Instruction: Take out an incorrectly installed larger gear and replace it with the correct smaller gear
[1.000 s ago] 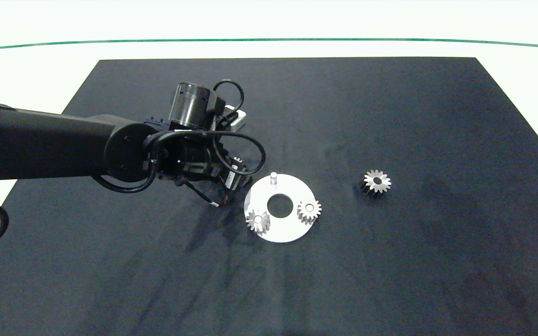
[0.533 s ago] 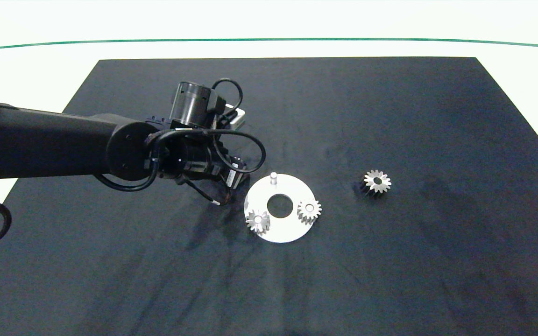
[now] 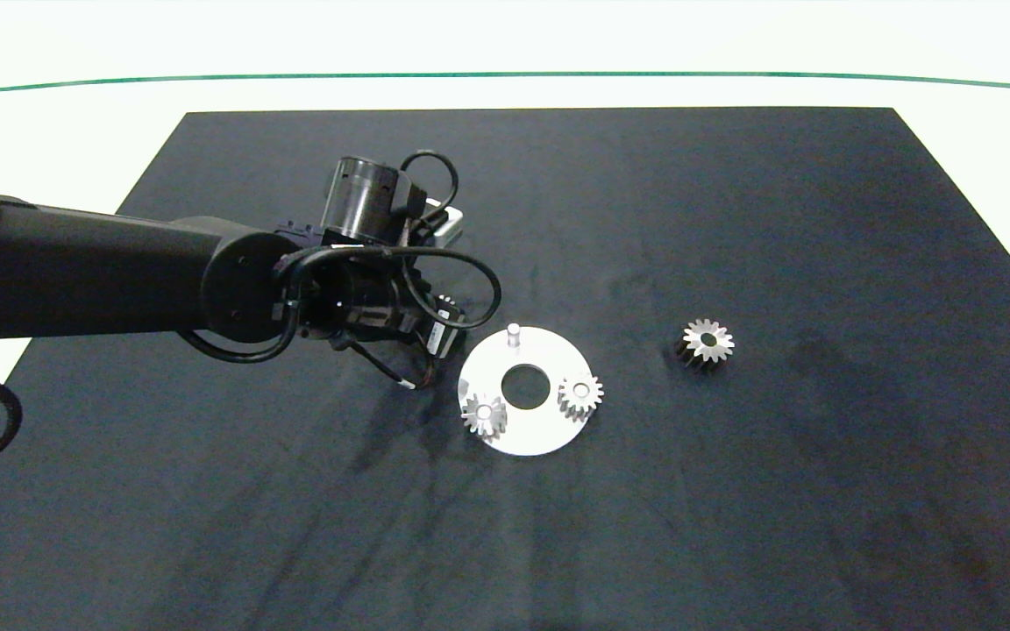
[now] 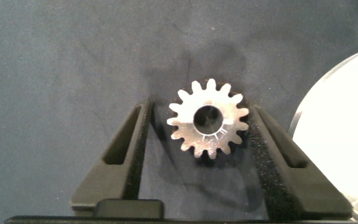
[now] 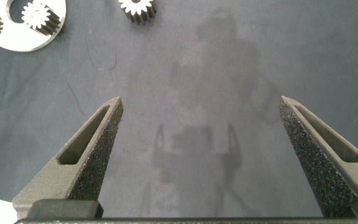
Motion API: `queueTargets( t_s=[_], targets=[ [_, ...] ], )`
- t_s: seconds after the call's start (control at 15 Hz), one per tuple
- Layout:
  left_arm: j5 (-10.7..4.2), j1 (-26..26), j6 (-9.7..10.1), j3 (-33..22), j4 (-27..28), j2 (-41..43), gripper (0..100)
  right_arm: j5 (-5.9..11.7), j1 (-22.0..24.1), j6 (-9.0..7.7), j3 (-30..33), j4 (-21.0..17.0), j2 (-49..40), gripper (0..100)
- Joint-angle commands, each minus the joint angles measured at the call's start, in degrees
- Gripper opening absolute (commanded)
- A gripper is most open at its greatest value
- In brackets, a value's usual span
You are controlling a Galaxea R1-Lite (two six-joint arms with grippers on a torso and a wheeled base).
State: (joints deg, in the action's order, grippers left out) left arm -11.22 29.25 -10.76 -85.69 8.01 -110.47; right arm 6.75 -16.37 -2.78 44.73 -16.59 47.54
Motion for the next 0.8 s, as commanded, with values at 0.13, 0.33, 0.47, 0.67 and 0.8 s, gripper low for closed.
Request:
queueTargets(
  t_s=[0.13, 0.33, 0.47, 0.67, 0.8],
  targets=[
    [-0.12, 0.1, 0.04, 0.1, 0.1, 0.0, 47, 0.01, 0.0, -0.03, -0.1, -0.1, 0.0, 100],
    [-0.12, 0.2, 0.13, 0.1, 0.1, 0.0, 41, -0.25, 0.5, 0.14, -0.2, 0.0, 0.0, 100],
    [-0.12, 0.1, 0.13, 0.1, 0.1, -0.3, 36, -0.69, 0.7, 0.23, -0.2, -0.1, 0.0, 100],
    [0.14, 0.2, 0.13, 0.1, 0.1, -0.4, 30, -1.39, 1.5, 0.14, -0.3, 0.0, 0.0, 100],
    [0.14, 0.2, -0.05, -0.2, -0.3, -1.2, 27, -1.57, 1.8, 0.14, -0.3, 0.0, 0.0, 100]
  ],
)
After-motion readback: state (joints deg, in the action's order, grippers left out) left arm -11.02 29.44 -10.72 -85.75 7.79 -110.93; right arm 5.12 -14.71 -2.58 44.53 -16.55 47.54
